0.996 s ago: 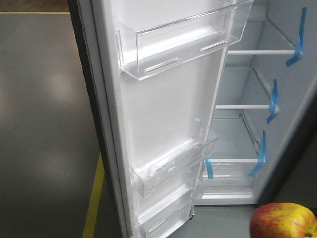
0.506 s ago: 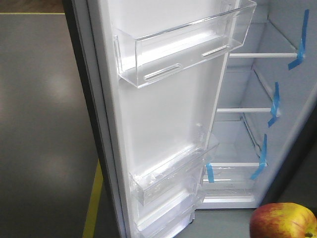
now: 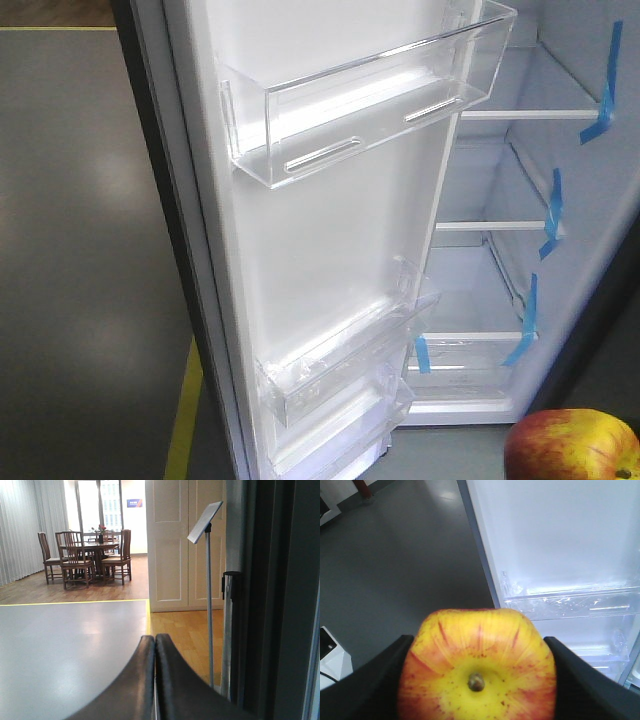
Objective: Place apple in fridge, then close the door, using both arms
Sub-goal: 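Raise the right gripper with the apple toward the refrigerator shelves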
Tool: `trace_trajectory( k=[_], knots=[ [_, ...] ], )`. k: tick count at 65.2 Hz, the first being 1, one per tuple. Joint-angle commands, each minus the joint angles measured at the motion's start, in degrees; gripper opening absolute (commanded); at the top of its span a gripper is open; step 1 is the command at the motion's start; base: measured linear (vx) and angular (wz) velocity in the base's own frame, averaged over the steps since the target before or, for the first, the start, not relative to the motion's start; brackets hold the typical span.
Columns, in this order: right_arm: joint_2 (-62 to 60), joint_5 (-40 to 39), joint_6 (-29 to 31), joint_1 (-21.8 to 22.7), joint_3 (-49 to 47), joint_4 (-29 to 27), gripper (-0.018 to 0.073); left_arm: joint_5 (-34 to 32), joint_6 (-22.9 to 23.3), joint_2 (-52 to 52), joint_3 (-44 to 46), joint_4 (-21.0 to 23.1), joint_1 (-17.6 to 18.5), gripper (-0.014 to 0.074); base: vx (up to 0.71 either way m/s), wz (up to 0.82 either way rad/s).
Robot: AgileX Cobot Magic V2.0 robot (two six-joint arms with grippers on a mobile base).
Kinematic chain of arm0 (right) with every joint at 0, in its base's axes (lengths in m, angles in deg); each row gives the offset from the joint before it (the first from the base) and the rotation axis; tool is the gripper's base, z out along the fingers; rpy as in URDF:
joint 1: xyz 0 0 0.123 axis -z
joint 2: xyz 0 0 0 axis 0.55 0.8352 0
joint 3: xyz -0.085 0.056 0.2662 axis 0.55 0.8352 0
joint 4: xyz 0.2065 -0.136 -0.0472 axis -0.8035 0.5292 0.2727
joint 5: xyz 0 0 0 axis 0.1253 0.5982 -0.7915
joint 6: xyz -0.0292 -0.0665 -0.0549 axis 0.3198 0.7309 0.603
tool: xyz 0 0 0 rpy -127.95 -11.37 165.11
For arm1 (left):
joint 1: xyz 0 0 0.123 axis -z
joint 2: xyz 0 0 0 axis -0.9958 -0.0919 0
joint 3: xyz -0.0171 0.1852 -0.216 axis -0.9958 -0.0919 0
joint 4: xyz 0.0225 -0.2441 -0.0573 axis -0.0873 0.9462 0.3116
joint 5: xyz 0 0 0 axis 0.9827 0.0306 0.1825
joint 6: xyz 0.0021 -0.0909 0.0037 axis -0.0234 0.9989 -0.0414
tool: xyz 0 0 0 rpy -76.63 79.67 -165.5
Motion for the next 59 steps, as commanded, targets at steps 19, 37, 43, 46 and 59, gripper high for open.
trace_trajectory(
  k=[19, 37, 43, 46, 59],
  knots=[
    [0.30, -3.70, 0.17, -0.13, -1.53, -2.05, 0.0336, -4.19, 0.09, 0.88, -1.64, 0.61, -0.08, -0.0006, 0.01, -0.01],
    [0.30, -3.70, 0.17, -0.13, -1.53, -2.05, 0.0336, -4.19, 0.09, 0.88, -1.64, 0.61, -0.08, -0.0006, 0.00, 0.00],
    [0.30, -3.70, 0.17, -0.13, -1.53, -2.05, 0.0336, -4.19, 0.09, 0.88, -1.64, 0.61, -0.08, -0.0006, 0.00, 0.00],
    [0.30, -3.70, 0.17, -0.13, -1.53, -2.05, 0.0336, -4.19, 0.09, 0.88, -1.64, 0.61, -0.08, -0.0006, 0.00, 0.00],
    [0.30, -3.70, 0.17, -0.13, -1.53, -2.05, 0.0336, -4.19, 0.09, 0.88, -1.64, 0.61, -0.08, -0.0006, 0.00, 0.00]
  ],
)
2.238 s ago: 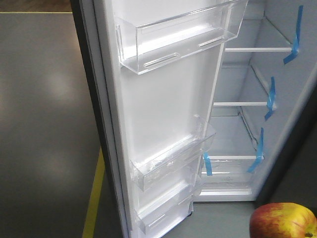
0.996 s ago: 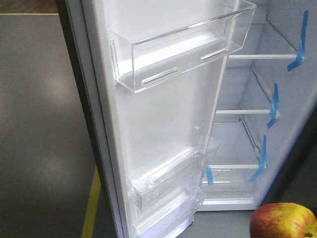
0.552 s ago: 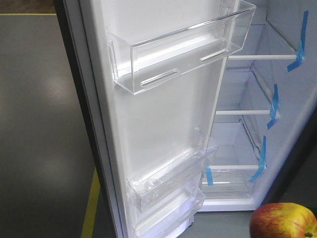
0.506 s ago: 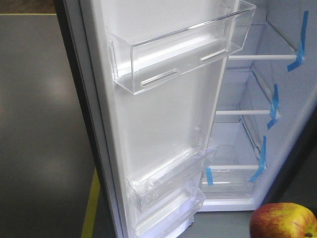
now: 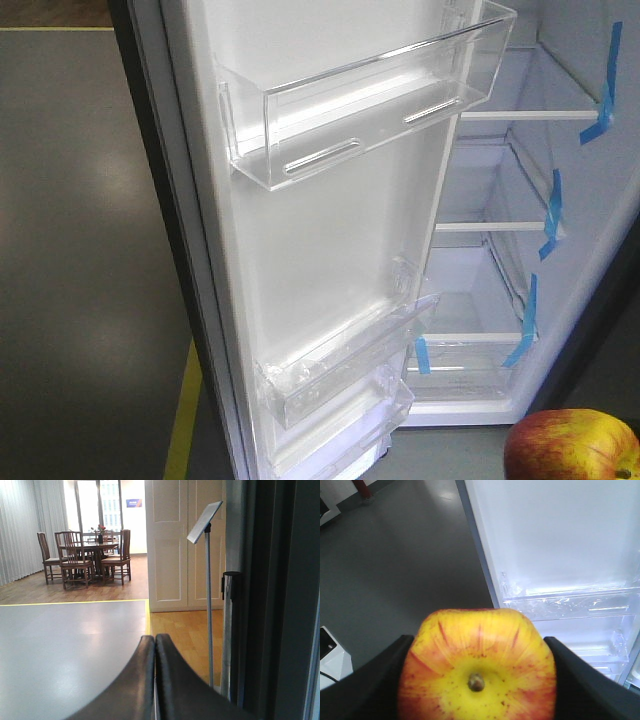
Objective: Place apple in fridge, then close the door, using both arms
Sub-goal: 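Raise the right gripper with the apple toward the refrigerator shelves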
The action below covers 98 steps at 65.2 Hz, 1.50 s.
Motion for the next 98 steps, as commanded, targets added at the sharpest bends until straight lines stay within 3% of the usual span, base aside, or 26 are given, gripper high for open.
trace_trajectory(
  k=[1, 47, 59, 81, 98],
  knots=[
    [0.30, -3.70, 0.22, -0.13, -1.53, -2.05, 0.0336, -4.19, 0.09, 0.88, -1.64, 0.61, -0.08, -0.0006, 0.00, 0.00],
    [0.35, -3.94, 0.33, -0.13, -1.53, -1.45, 0.0336, -4.19, 0.09, 0.88, -1.64, 0.61, -0.08, -0.0006, 0.00, 0.00],
    [1.60, -9.51, -0.61, -0.08, -2.82, 0.54, 0.0336, -4.19, 0.09, 0.88, -1.64, 0.61, -0.08, -0.0006, 0.00, 0.00],
    [16.89, -15.58, -1.30, -0.08, -19.27, 11.39, 0.0336, -4.19, 0.09, 0.88, -1.64, 0.61, -0.08, -0.0006, 0.00, 0.00],
    [30.37, -22.30, -0.82, -0.08, -35.47, 13.80, 0.0336, -4.19, 0.09, 0.88, -1.64, 0.61, -0.08, -0.0006, 0.00, 0.00]
  ],
)
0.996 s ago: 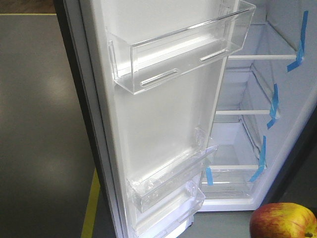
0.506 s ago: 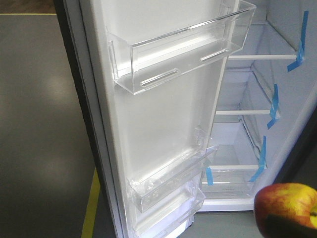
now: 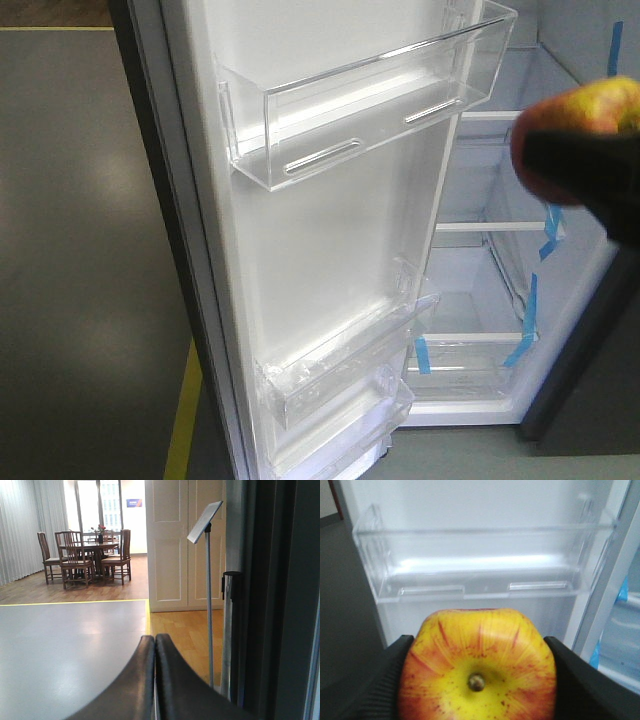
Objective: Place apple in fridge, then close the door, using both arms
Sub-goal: 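Raise the right gripper with the apple toward the refrigerator shelves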
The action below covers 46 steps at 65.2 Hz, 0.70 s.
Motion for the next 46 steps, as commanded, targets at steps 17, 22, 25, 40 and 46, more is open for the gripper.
trace_trajectory(
  k=[17, 22, 25, 40, 46],
  knots=[
    [14.85, -12.37, 0.38, -0.08, -18.36, -0.43, 0.0336, -4.19, 0.09, 0.88, -1.64, 0.61, -0.08, -0.0006, 0.00, 0.00],
    [18.08, -13.22, 0.38, -0.08, -21.22, -0.69, 0.0336, -4.19, 0.09, 0.88, -1.64, 0.61, -0.08, -0.0006, 0.00, 0.00],
    [19.73, -13.97, 0.38, -0.08, -22.64, -0.91, 0.0336, -4.19, 0.09, 0.88, -1.64, 0.61, -0.08, -0.0006, 0.00, 0.00],
    [27.34, -17.21, 0.38, -0.08, -28.52, -1.03, 0.0336, -4.19, 0.09, 0.88, -1.64, 0.61, -0.08, -0.0006, 0.00, 0.00],
    [29.59, -18.54, 0.38, -0.08, -29.26, -1.03, 0.0336, -4.19, 0.09, 0.88, -1.64, 0.61, -0.08, -0.0006, 0.00, 0.00]
  ],
)
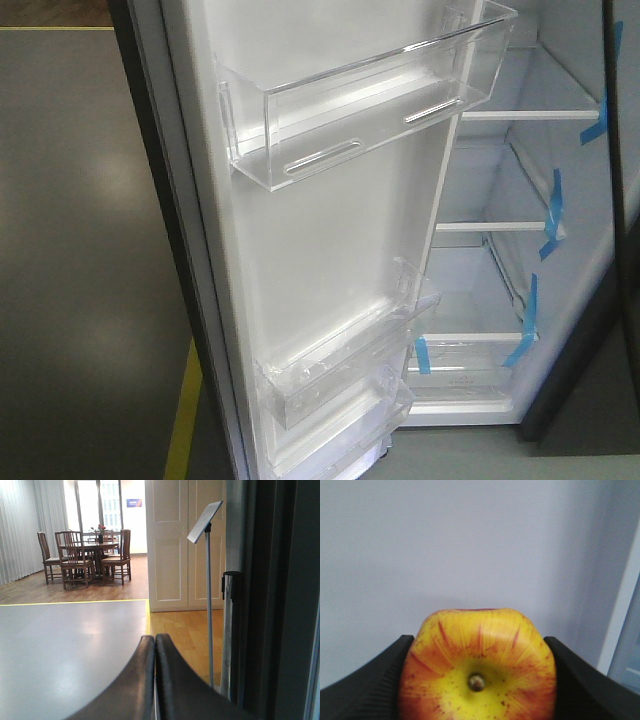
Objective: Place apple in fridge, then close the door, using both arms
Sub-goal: 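Raise the right gripper with the apple toward the refrigerator shelves, then lower the apple into the upper clear door bin and open the right gripper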
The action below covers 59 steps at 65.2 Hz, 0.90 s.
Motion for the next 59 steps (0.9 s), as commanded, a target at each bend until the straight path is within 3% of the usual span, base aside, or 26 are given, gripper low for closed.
trace_trajectory(
  k=[1, 21, 42, 59],
  knots=[
    [0.64, -6.78, 0.15, -0.08, -2.90, -0.75, 0.0336, -4.19, 0.09, 0.88, -1.64, 0.61, -0.08, -0.0006, 0.00, 0.00],
    [5.06, -10.10, 0.15, -0.08, -2.90, -0.86, 0.0336, -4.19, 0.09, 0.88, -1.64, 0.61, -0.08, -0.0006, 0.00, 0.00],
    [6.20, -8.68, 0.17, -0.08, -2.90, -1.42, 0.0344, -4.19, 0.09, 0.88, -1.64, 0.61, -0.08, -0.0006, 0.00, 0.00],
    [6.20, -6.99, 0.17, -0.08, -2.90, -1.42, 0.0471, -4.19, 0.09, 0.88, -1.64, 0.61, -0.08, -0.0006, 0.00, 0.00]
  ],
)
